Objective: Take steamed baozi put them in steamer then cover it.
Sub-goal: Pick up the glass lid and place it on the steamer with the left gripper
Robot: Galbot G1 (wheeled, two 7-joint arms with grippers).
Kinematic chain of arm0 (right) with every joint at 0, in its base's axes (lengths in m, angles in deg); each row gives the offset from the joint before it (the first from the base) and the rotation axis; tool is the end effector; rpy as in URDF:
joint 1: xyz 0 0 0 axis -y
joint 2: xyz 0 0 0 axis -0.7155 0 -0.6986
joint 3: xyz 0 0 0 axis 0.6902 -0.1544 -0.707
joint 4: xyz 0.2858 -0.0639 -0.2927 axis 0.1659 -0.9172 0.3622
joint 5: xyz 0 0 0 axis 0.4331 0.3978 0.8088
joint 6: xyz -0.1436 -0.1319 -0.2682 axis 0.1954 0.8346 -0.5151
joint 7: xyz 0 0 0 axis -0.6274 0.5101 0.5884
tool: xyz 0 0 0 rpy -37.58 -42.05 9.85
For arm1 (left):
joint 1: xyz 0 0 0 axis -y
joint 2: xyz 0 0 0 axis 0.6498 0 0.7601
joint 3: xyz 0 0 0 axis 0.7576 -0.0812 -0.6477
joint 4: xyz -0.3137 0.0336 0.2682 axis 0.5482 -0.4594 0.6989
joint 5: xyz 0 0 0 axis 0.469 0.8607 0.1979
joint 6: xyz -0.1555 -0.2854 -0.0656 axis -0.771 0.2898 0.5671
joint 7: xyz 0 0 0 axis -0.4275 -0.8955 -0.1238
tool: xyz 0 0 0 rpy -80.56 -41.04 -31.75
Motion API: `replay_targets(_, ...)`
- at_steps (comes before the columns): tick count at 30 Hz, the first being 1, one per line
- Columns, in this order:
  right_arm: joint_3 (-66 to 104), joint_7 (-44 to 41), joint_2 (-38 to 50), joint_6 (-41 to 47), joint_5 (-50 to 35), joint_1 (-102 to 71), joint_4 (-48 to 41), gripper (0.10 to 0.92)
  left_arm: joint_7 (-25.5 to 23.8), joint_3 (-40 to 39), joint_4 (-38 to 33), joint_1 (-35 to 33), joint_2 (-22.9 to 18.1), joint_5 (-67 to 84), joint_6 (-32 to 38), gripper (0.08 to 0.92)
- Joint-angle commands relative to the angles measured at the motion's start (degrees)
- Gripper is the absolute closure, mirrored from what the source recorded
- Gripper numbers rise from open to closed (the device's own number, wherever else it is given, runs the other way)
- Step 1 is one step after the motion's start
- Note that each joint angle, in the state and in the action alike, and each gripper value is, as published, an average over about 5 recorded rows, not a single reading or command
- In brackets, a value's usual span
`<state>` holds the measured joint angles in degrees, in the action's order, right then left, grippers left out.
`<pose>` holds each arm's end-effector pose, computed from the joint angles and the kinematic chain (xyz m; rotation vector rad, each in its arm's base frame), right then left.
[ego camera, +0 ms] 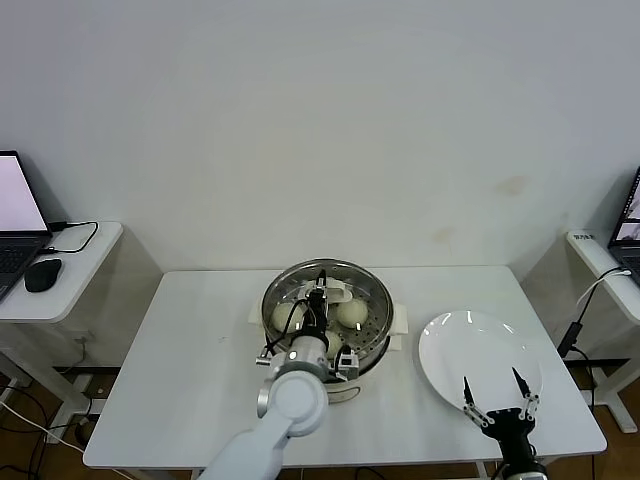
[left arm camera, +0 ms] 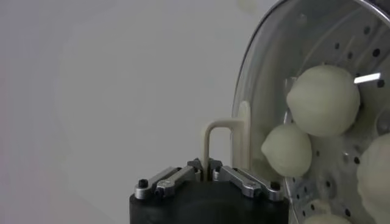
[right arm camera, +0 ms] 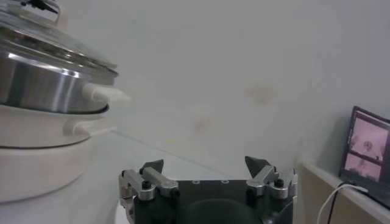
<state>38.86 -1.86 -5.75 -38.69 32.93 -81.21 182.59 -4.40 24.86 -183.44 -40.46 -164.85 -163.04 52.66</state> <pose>0.0645 -0.1057 -0.4033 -0.0552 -3.0438 0.5921 0.3114 -0.1323 -0.3280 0.2172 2.2105 2.1600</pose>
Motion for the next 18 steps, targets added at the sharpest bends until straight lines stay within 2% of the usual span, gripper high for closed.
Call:
replay_targets(1,-0.2,-0.1,0.0,-0.1,0.1,0.0,-0.2,0.203,0.2,0.0,0.8,-0.2,-0.5,-0.2,0.2,0.865)
replay_targets(18,-0.4,-0.2,0.2,-0.2,0.2,0.1,-0.5,0.203,0.9,-0.3,0.2,-1.2,-1.3,-0.5,0.5,0.865)
